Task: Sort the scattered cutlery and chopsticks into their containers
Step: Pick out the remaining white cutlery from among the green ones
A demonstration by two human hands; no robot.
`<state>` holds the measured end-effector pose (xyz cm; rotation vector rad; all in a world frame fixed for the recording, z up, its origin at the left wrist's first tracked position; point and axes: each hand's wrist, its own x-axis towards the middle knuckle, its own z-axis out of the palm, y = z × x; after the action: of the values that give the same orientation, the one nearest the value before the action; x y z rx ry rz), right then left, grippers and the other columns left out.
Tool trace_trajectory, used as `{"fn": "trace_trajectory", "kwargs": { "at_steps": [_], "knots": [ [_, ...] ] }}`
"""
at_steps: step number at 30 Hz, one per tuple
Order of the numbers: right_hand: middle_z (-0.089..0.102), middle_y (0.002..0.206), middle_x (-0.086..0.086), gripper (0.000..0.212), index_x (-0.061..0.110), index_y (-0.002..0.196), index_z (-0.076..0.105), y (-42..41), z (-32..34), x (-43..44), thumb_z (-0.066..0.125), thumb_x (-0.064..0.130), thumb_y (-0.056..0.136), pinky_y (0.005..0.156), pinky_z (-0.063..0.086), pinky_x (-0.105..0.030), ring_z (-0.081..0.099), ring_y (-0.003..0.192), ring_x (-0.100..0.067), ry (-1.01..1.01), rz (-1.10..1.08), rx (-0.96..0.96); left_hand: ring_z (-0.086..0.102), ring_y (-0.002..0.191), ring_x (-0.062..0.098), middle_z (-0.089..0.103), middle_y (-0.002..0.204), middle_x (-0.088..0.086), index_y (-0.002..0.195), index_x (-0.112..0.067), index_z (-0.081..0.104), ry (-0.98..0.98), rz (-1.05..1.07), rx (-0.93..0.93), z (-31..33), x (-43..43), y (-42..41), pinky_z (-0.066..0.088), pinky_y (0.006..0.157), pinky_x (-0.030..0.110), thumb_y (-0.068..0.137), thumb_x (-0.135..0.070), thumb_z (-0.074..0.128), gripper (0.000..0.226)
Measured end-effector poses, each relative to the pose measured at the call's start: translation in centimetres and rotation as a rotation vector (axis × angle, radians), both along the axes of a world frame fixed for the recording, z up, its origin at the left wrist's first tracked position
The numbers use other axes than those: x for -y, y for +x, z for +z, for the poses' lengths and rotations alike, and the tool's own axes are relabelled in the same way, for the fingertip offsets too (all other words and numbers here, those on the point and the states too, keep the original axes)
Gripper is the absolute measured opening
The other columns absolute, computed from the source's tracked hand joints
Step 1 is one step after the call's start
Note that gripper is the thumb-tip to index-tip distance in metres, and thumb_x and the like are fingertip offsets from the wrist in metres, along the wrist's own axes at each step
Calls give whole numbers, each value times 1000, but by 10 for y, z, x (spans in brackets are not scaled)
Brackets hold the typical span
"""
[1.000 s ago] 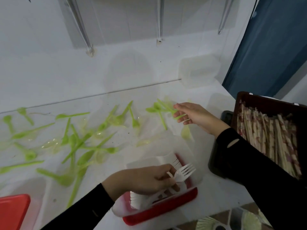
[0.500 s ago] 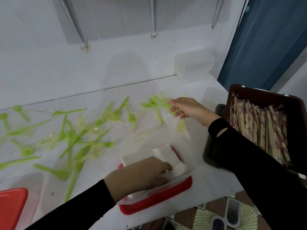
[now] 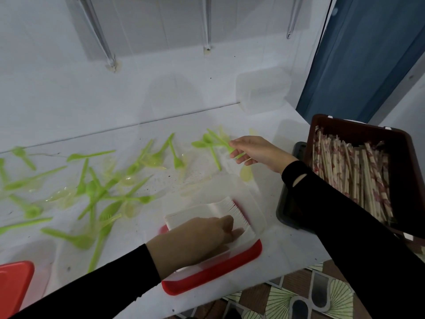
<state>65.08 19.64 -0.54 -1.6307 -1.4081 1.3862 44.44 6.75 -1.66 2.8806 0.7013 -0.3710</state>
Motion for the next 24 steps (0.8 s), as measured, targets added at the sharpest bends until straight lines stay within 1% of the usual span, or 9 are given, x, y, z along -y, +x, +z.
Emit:
{"fn": "trace_trajectory", "kwargs": {
  "at_steps": [3,5,7,8,13,16,19,21,24],
  "knots": [
    [74,100,0,25,21,110,64,0,-2,-1,59,40,95,73,48,-27,65,75,-12,-2,8,8,42,77,14,48,119,5,148,-17,33,41,21,-17,-4,-3,0,36,70,26,108,-30,30,42],
    [74,101,-1,24,21,109,64,1,-2,-2,60,40,95,72,48,-27,65,75,-12,-5,10,8,50,91,19,53,121,7,148,-18,36,57,6,2,-5,-6,-1,38,73,26,106,-26,38,43],
    [75,103,-1,23,22,108,65,2,-4,-3,60,40,95,73,49,-27,65,75,-12,-9,8,5,48,109,21,56,122,6,145,-18,42,23,47,26,-6,-8,0,42,78,29,103,-24,45,43],
    [75,103,-2,23,22,108,65,2,-4,-4,61,40,94,73,49,-27,65,75,-12,-11,9,6,48,112,20,56,124,5,142,-18,44,-17,91,41,-8,-7,0,44,82,30,102,-25,46,41],
    [74,104,-2,21,22,106,65,1,-3,-5,59,39,95,76,48,-29,65,76,-13,-19,45,27,49,120,16,49,134,0,138,-22,51,-145,91,118,-11,-6,-5,44,102,31,101,-23,48,37],
    [74,105,-1,25,19,109,65,2,-3,-3,59,39,95,76,49,-29,66,77,-12,-11,64,45,43,118,10,43,134,-6,139,-33,51,-200,61,140,-10,-16,-19,42,102,27,96,-26,57,44],
    [73,106,-1,26,19,110,66,-2,-1,3,58,39,96,76,48,-28,65,79,-13,3,89,80,46,112,13,44,130,-5,135,-35,54,-227,75,199,-15,-18,-25,43,98,29,94,-29,61,42],
    [73,106,2,25,24,105,68,-9,1,12,56,44,96,77,48,-26,64,86,-13,-17,218,151,47,108,14,43,128,-3,133,-35,55,-199,80,220,-18,-18,-25,43,95,28,93,-32,62,41],
    [74,105,8,41,25,103,73,-25,3,31,54,59,91,84,53,-29,68,97,-12,-76,458,203,46,105,14,41,127,-4,133,-35,56,-224,99,225,-20,-19,-28,42,93,28,92,-29,63,42]
  ]
}}
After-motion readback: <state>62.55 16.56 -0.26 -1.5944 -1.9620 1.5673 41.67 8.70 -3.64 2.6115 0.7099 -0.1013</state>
